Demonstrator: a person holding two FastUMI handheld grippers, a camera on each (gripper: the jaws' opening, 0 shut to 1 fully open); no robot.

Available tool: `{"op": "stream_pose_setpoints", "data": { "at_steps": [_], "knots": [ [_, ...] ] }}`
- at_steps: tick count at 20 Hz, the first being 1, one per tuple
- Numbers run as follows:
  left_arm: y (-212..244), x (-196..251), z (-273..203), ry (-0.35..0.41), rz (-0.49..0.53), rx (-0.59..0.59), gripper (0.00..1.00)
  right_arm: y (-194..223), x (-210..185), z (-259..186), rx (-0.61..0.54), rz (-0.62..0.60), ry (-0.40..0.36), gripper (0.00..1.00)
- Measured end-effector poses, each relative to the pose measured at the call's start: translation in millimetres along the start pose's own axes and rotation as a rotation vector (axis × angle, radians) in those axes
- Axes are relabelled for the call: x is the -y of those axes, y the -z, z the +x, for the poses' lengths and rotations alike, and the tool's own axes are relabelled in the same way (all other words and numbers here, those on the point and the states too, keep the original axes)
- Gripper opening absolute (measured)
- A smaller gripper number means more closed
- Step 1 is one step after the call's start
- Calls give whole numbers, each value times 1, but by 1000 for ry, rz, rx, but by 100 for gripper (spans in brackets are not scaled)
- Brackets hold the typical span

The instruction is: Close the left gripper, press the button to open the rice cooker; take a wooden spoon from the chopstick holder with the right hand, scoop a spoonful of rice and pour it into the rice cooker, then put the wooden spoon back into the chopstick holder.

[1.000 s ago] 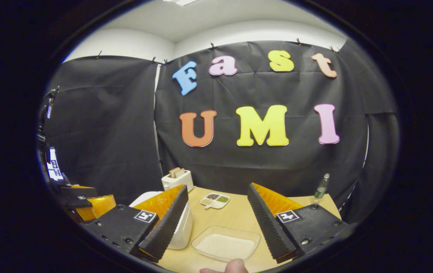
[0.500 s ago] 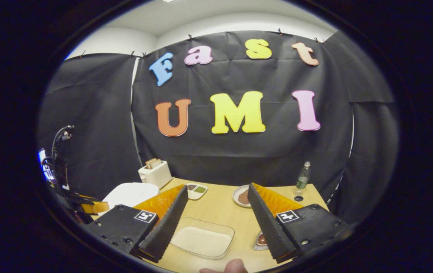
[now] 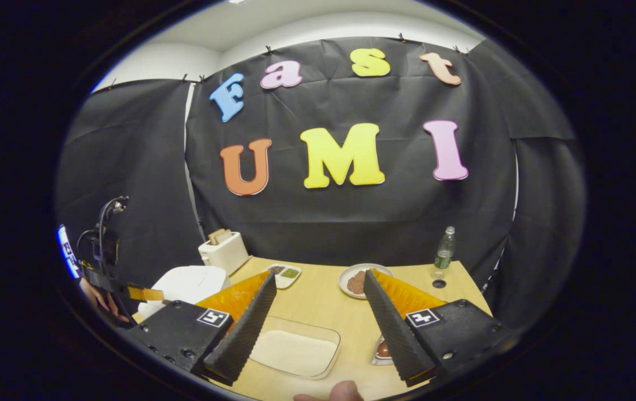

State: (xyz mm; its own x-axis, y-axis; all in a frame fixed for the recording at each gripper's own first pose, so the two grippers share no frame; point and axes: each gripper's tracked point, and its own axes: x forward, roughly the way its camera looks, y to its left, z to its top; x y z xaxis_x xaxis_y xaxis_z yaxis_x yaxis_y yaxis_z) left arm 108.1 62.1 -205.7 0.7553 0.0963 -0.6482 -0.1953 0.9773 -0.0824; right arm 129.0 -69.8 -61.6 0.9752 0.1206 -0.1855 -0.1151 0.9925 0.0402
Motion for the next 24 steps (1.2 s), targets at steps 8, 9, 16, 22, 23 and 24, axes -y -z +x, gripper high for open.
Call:
{"op": "stream_pose_setpoints", "data": {
  "at_steps": [8, 9, 16, 22, 23, 24],
  "knots": [
    [10, -5, 13, 17, -79, -36, 0, -3, 11, 9, -14, -3, 14, 100],
    [10, -6, 14, 20, -87, -30, 0, -2, 7, 9, -15, -3, 6, 99],
    [10, -7, 13, 23, -104, -20, 1, -1, -22, 15, -30, -19, -71, 100],
    [-95, 0, -29, 17, -101, 340, 0, -25, -60, 23, 3, -71, -152, 99],
    [-109, -3, -34, 9, -101, 376, 1, -27, -64, 23, 12, -76, -161, 99],
    [-126, -4, -38, 10, -100, 415, 1, -32, -69, 22, 24, -87, -165, 99]
  ]
}}
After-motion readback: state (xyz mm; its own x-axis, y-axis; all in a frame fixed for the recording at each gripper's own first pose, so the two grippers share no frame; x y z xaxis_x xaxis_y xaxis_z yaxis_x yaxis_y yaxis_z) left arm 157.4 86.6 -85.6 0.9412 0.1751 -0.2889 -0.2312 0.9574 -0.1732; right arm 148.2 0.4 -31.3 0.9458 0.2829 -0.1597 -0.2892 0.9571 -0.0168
